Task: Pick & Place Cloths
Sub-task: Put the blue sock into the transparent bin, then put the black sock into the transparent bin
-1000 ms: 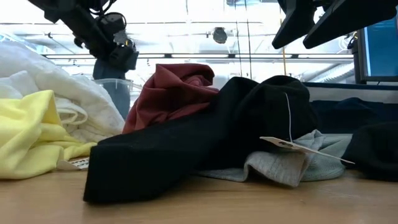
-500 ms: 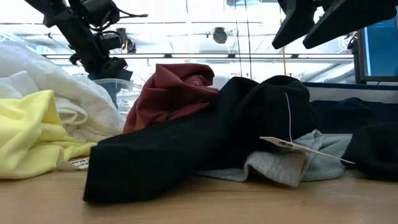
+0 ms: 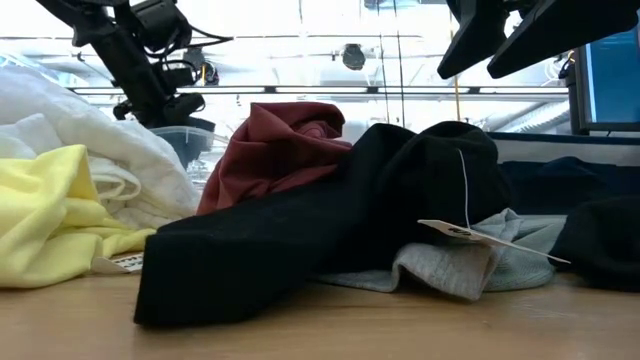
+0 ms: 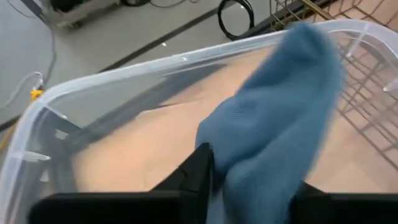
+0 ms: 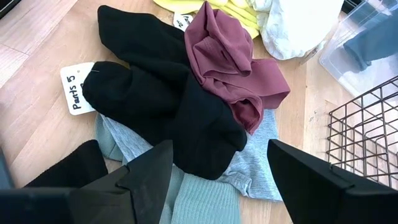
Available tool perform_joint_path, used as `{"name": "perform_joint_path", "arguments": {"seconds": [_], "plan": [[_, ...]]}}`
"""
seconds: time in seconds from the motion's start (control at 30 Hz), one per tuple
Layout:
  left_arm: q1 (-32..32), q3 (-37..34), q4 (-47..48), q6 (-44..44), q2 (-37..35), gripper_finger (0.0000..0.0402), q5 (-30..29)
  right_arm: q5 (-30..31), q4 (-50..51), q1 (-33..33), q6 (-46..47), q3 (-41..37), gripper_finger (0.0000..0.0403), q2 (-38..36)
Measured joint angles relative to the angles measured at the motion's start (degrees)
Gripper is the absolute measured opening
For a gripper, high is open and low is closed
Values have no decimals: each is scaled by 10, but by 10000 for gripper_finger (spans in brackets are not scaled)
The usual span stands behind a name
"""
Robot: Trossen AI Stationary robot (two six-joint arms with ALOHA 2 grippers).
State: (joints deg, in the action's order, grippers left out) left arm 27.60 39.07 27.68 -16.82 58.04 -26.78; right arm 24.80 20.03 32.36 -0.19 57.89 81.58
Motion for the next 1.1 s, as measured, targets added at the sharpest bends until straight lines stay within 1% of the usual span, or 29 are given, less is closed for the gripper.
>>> {"name": "perform_joint_path", "arguments": {"seconds": [0.27,0.37,0.47,0.57,0.77,0.87,1.1], "plan": [[6,0,-1,4,0,179,45,-102,0,0,17,0,254,0],[6,0,-9,25,0,204,60,-143,0,3,25,0,254,0],[6,0,-21,30,0,221,87,-160,-2,14,26,0,254,0],[3,0,-44,32,0,229,108,-160,-9,28,26,0,254,0],[-17,-1,-100,56,-21,226,130,-159,-10,56,26,0,254,0],[-28,-1,-127,66,-45,226,141,-157,8,68,30,0,254,0],[-62,-1,-146,70,-111,225,154,-117,90,79,104,-1,254,3]]}}
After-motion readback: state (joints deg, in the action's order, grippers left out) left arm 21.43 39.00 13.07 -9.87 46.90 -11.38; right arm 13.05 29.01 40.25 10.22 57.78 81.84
